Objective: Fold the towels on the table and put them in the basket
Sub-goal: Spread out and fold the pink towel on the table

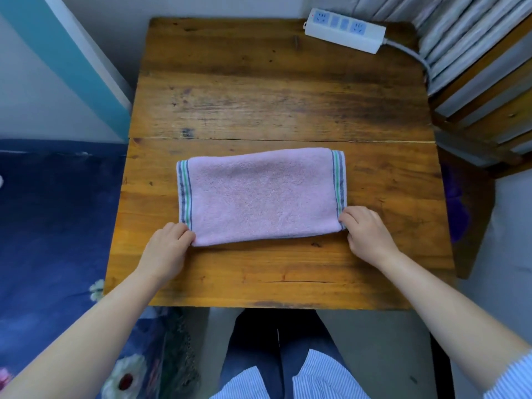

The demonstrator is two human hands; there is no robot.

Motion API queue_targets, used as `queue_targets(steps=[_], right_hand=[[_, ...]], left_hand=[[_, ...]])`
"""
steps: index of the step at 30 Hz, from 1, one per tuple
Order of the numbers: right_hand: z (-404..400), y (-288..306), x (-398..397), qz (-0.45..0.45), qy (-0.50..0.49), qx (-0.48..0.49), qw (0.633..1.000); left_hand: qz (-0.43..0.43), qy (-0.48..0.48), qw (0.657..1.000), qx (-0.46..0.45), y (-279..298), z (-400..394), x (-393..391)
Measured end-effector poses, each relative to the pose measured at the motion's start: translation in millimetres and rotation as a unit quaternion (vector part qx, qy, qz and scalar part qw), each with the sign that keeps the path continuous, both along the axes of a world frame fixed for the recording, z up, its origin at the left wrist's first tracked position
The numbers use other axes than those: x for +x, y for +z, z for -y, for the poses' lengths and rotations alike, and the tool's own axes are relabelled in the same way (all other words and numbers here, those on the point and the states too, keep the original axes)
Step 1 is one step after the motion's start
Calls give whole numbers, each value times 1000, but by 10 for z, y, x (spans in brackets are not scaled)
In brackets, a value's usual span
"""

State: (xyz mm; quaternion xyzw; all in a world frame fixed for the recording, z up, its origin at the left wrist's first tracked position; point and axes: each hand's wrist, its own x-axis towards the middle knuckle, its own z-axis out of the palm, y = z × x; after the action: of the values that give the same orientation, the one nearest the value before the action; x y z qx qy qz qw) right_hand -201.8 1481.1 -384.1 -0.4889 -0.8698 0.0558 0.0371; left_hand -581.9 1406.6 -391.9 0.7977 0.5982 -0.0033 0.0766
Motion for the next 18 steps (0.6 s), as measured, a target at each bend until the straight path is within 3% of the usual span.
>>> queue_targets(steps=[3, 6, 9, 12, 18], right_hand=[[44, -3, 19, -7, -3, -8, 1000], [-16, 54, -19, -56, -52, -10, 997], [-249, 159, -187, -112, -144, -43, 982], [-602, 241, -389, -102, -200, -90, 970], [-1188, 376, -674, -5, -149, -165, 975]], left_hand=[[11, 30, 999, -6, 9, 67, 42], [61, 169, 984, -5, 75, -11, 159], [126, 347, 929, -32, 206, -352, 280], [204, 485, 848, -63, 289, -764, 286], [287, 552, 777, -95, 233, -1242, 218]])
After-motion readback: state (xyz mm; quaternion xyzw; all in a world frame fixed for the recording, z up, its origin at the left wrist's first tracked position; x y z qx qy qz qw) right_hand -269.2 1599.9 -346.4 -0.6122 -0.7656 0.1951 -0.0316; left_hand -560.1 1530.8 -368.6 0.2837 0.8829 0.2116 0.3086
